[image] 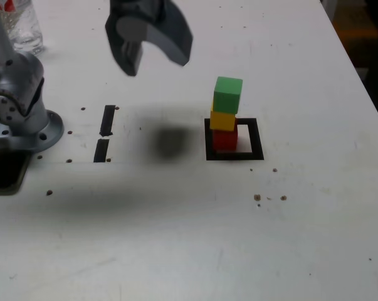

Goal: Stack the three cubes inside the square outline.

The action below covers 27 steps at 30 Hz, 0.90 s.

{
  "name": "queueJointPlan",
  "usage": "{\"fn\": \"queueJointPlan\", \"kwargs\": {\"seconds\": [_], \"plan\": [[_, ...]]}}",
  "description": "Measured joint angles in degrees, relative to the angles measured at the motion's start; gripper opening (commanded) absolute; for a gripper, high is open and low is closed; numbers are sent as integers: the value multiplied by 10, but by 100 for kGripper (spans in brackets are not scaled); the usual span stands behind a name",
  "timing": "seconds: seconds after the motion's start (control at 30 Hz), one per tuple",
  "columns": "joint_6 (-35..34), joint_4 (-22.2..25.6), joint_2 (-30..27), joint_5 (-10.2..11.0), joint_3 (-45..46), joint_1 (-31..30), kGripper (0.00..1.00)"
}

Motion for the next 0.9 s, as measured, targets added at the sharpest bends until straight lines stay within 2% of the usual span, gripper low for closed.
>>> {"fn": "queueJointPlan", "kwargs": {"seconds": [0.27,0.53,0.77,0.9], "plan": [[-20,-68,-14,-16,101,0,82],[-24,-136,-14,-57,183,0,82],[-17,-175,-12,-77,221,0,83],[-3,-222,-2,-94,250,0,83]]}}
